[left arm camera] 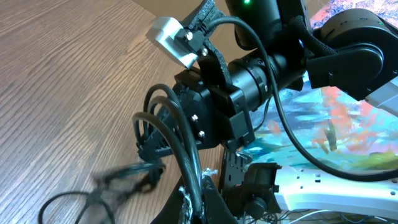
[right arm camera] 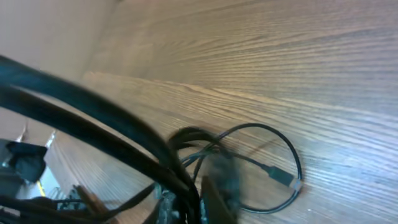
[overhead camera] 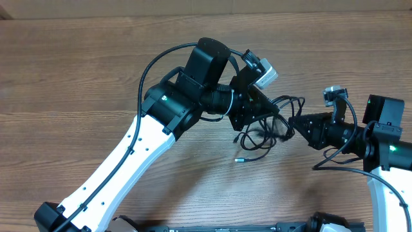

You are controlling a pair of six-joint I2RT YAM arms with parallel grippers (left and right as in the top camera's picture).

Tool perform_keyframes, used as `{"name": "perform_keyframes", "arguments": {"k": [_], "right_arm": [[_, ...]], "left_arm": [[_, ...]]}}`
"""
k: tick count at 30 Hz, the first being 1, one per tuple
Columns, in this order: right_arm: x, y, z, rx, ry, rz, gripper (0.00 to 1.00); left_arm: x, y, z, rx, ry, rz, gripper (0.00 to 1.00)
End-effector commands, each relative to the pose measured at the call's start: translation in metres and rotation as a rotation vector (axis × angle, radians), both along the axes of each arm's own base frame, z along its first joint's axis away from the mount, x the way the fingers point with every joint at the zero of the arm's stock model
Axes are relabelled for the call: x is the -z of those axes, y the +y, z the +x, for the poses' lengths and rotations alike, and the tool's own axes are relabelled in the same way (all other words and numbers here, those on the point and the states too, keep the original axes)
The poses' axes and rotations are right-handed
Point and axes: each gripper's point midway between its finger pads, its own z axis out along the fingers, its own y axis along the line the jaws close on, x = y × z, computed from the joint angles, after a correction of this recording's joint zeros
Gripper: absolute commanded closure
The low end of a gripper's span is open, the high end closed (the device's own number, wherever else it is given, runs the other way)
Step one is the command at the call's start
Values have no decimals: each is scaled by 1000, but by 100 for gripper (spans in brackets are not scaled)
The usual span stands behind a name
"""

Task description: Untangle cables

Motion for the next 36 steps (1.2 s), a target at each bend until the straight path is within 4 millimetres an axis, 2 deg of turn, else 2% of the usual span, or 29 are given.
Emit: {"name": "perform_keyframes", "arguments": {"k": [1, 7, 9, 10, 11, 12, 13, 15, 18, 21, 26, 34, 36], "right_arm": [[-6, -1, 1, 5, -20, -8, 96], [-5, 0, -2, 24, 24, 22, 96], [-5, 1, -3, 35, 48, 35, 96], [-4, 1, -4, 45, 67, 45, 96], [-3, 1, -5, 53, 84, 53, 96], [-3, 1, -6, 58, 93, 58, 96], [-2, 1, -6, 74, 116, 71, 96], [0, -2, -5, 117, 157, 80, 96], [8, -11, -2, 211, 227, 67, 96], [15, -20, 0, 303, 292, 62, 96], [13, -17, -1, 306, 306, 87, 96], [-3, 1, -5, 212, 290, 200, 96], [-10, 6, -6, 180, 278, 235, 96]], "left_arm": [[-15, -2, -9, 35, -6, -39, 96], [-15, -1, -9, 45, -37, -39, 96], [-12, 0, -4, 30, -67, -22, 84], [-5, 2, 3, -17, -77, 14, 72], [0, 5, 11, -61, -86, 49, 45], [8, 10, 19, -115, -97, 94, 13], [25, 24, 37, -231, -116, 201, 0], [40, 39, 48, -318, -127, 298, 0], [52, 51, 49, -356, -113, 373, 0], [57, 54, 46, -355, -98, 395, 0], [57, 53, 44, -341, -93, 395, 0], [60, 42, 7, -21, -240, 373, 8], [59, 40, -3, 35, -231, 352, 10]]}}
